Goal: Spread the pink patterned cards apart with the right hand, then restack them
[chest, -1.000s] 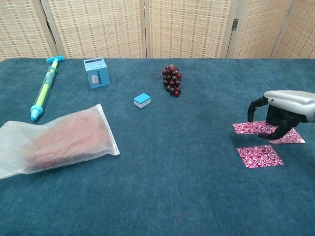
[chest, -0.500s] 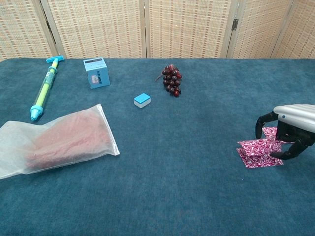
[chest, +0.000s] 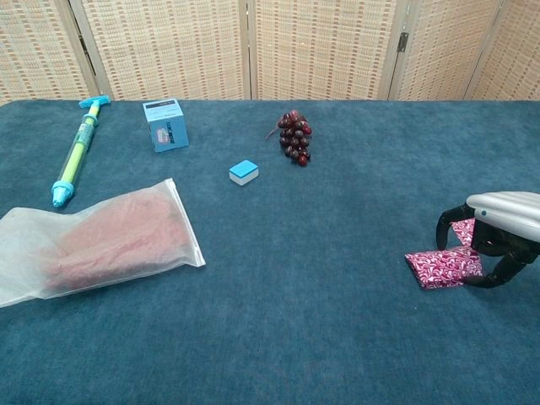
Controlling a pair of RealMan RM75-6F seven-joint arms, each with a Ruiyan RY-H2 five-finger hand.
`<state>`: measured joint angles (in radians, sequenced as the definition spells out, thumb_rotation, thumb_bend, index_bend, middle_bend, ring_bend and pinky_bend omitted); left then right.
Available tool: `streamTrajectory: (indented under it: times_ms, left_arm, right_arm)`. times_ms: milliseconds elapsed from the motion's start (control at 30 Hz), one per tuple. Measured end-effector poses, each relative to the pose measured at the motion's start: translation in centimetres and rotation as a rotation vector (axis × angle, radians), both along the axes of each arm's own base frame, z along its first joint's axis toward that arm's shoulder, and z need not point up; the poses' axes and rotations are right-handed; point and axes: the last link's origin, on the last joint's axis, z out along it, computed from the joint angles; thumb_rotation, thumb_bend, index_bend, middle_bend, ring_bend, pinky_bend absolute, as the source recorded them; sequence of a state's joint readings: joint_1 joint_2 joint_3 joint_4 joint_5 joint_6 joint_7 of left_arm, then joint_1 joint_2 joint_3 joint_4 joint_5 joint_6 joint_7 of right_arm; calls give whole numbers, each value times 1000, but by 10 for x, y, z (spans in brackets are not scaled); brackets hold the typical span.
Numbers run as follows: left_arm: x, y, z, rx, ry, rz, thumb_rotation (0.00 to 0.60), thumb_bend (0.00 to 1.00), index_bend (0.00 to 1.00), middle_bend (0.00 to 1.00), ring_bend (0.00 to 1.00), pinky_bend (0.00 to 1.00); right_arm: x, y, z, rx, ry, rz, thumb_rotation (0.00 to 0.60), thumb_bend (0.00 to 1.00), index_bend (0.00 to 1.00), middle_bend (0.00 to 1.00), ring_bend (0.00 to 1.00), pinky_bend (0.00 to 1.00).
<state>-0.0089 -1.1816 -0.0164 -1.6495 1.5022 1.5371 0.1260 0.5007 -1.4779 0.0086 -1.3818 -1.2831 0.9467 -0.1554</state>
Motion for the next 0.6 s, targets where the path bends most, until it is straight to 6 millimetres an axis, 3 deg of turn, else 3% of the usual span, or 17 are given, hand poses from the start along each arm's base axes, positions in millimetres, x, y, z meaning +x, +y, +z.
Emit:
streamTrajectory:
  times_ms: [600]
  left_arm:
    - [1,1,0,3,0,-4,600,231,256,29,22,90]
  right_arm:
    - [-2,1,0,-3,1,-14,600,231,345,1000,1000,1000]
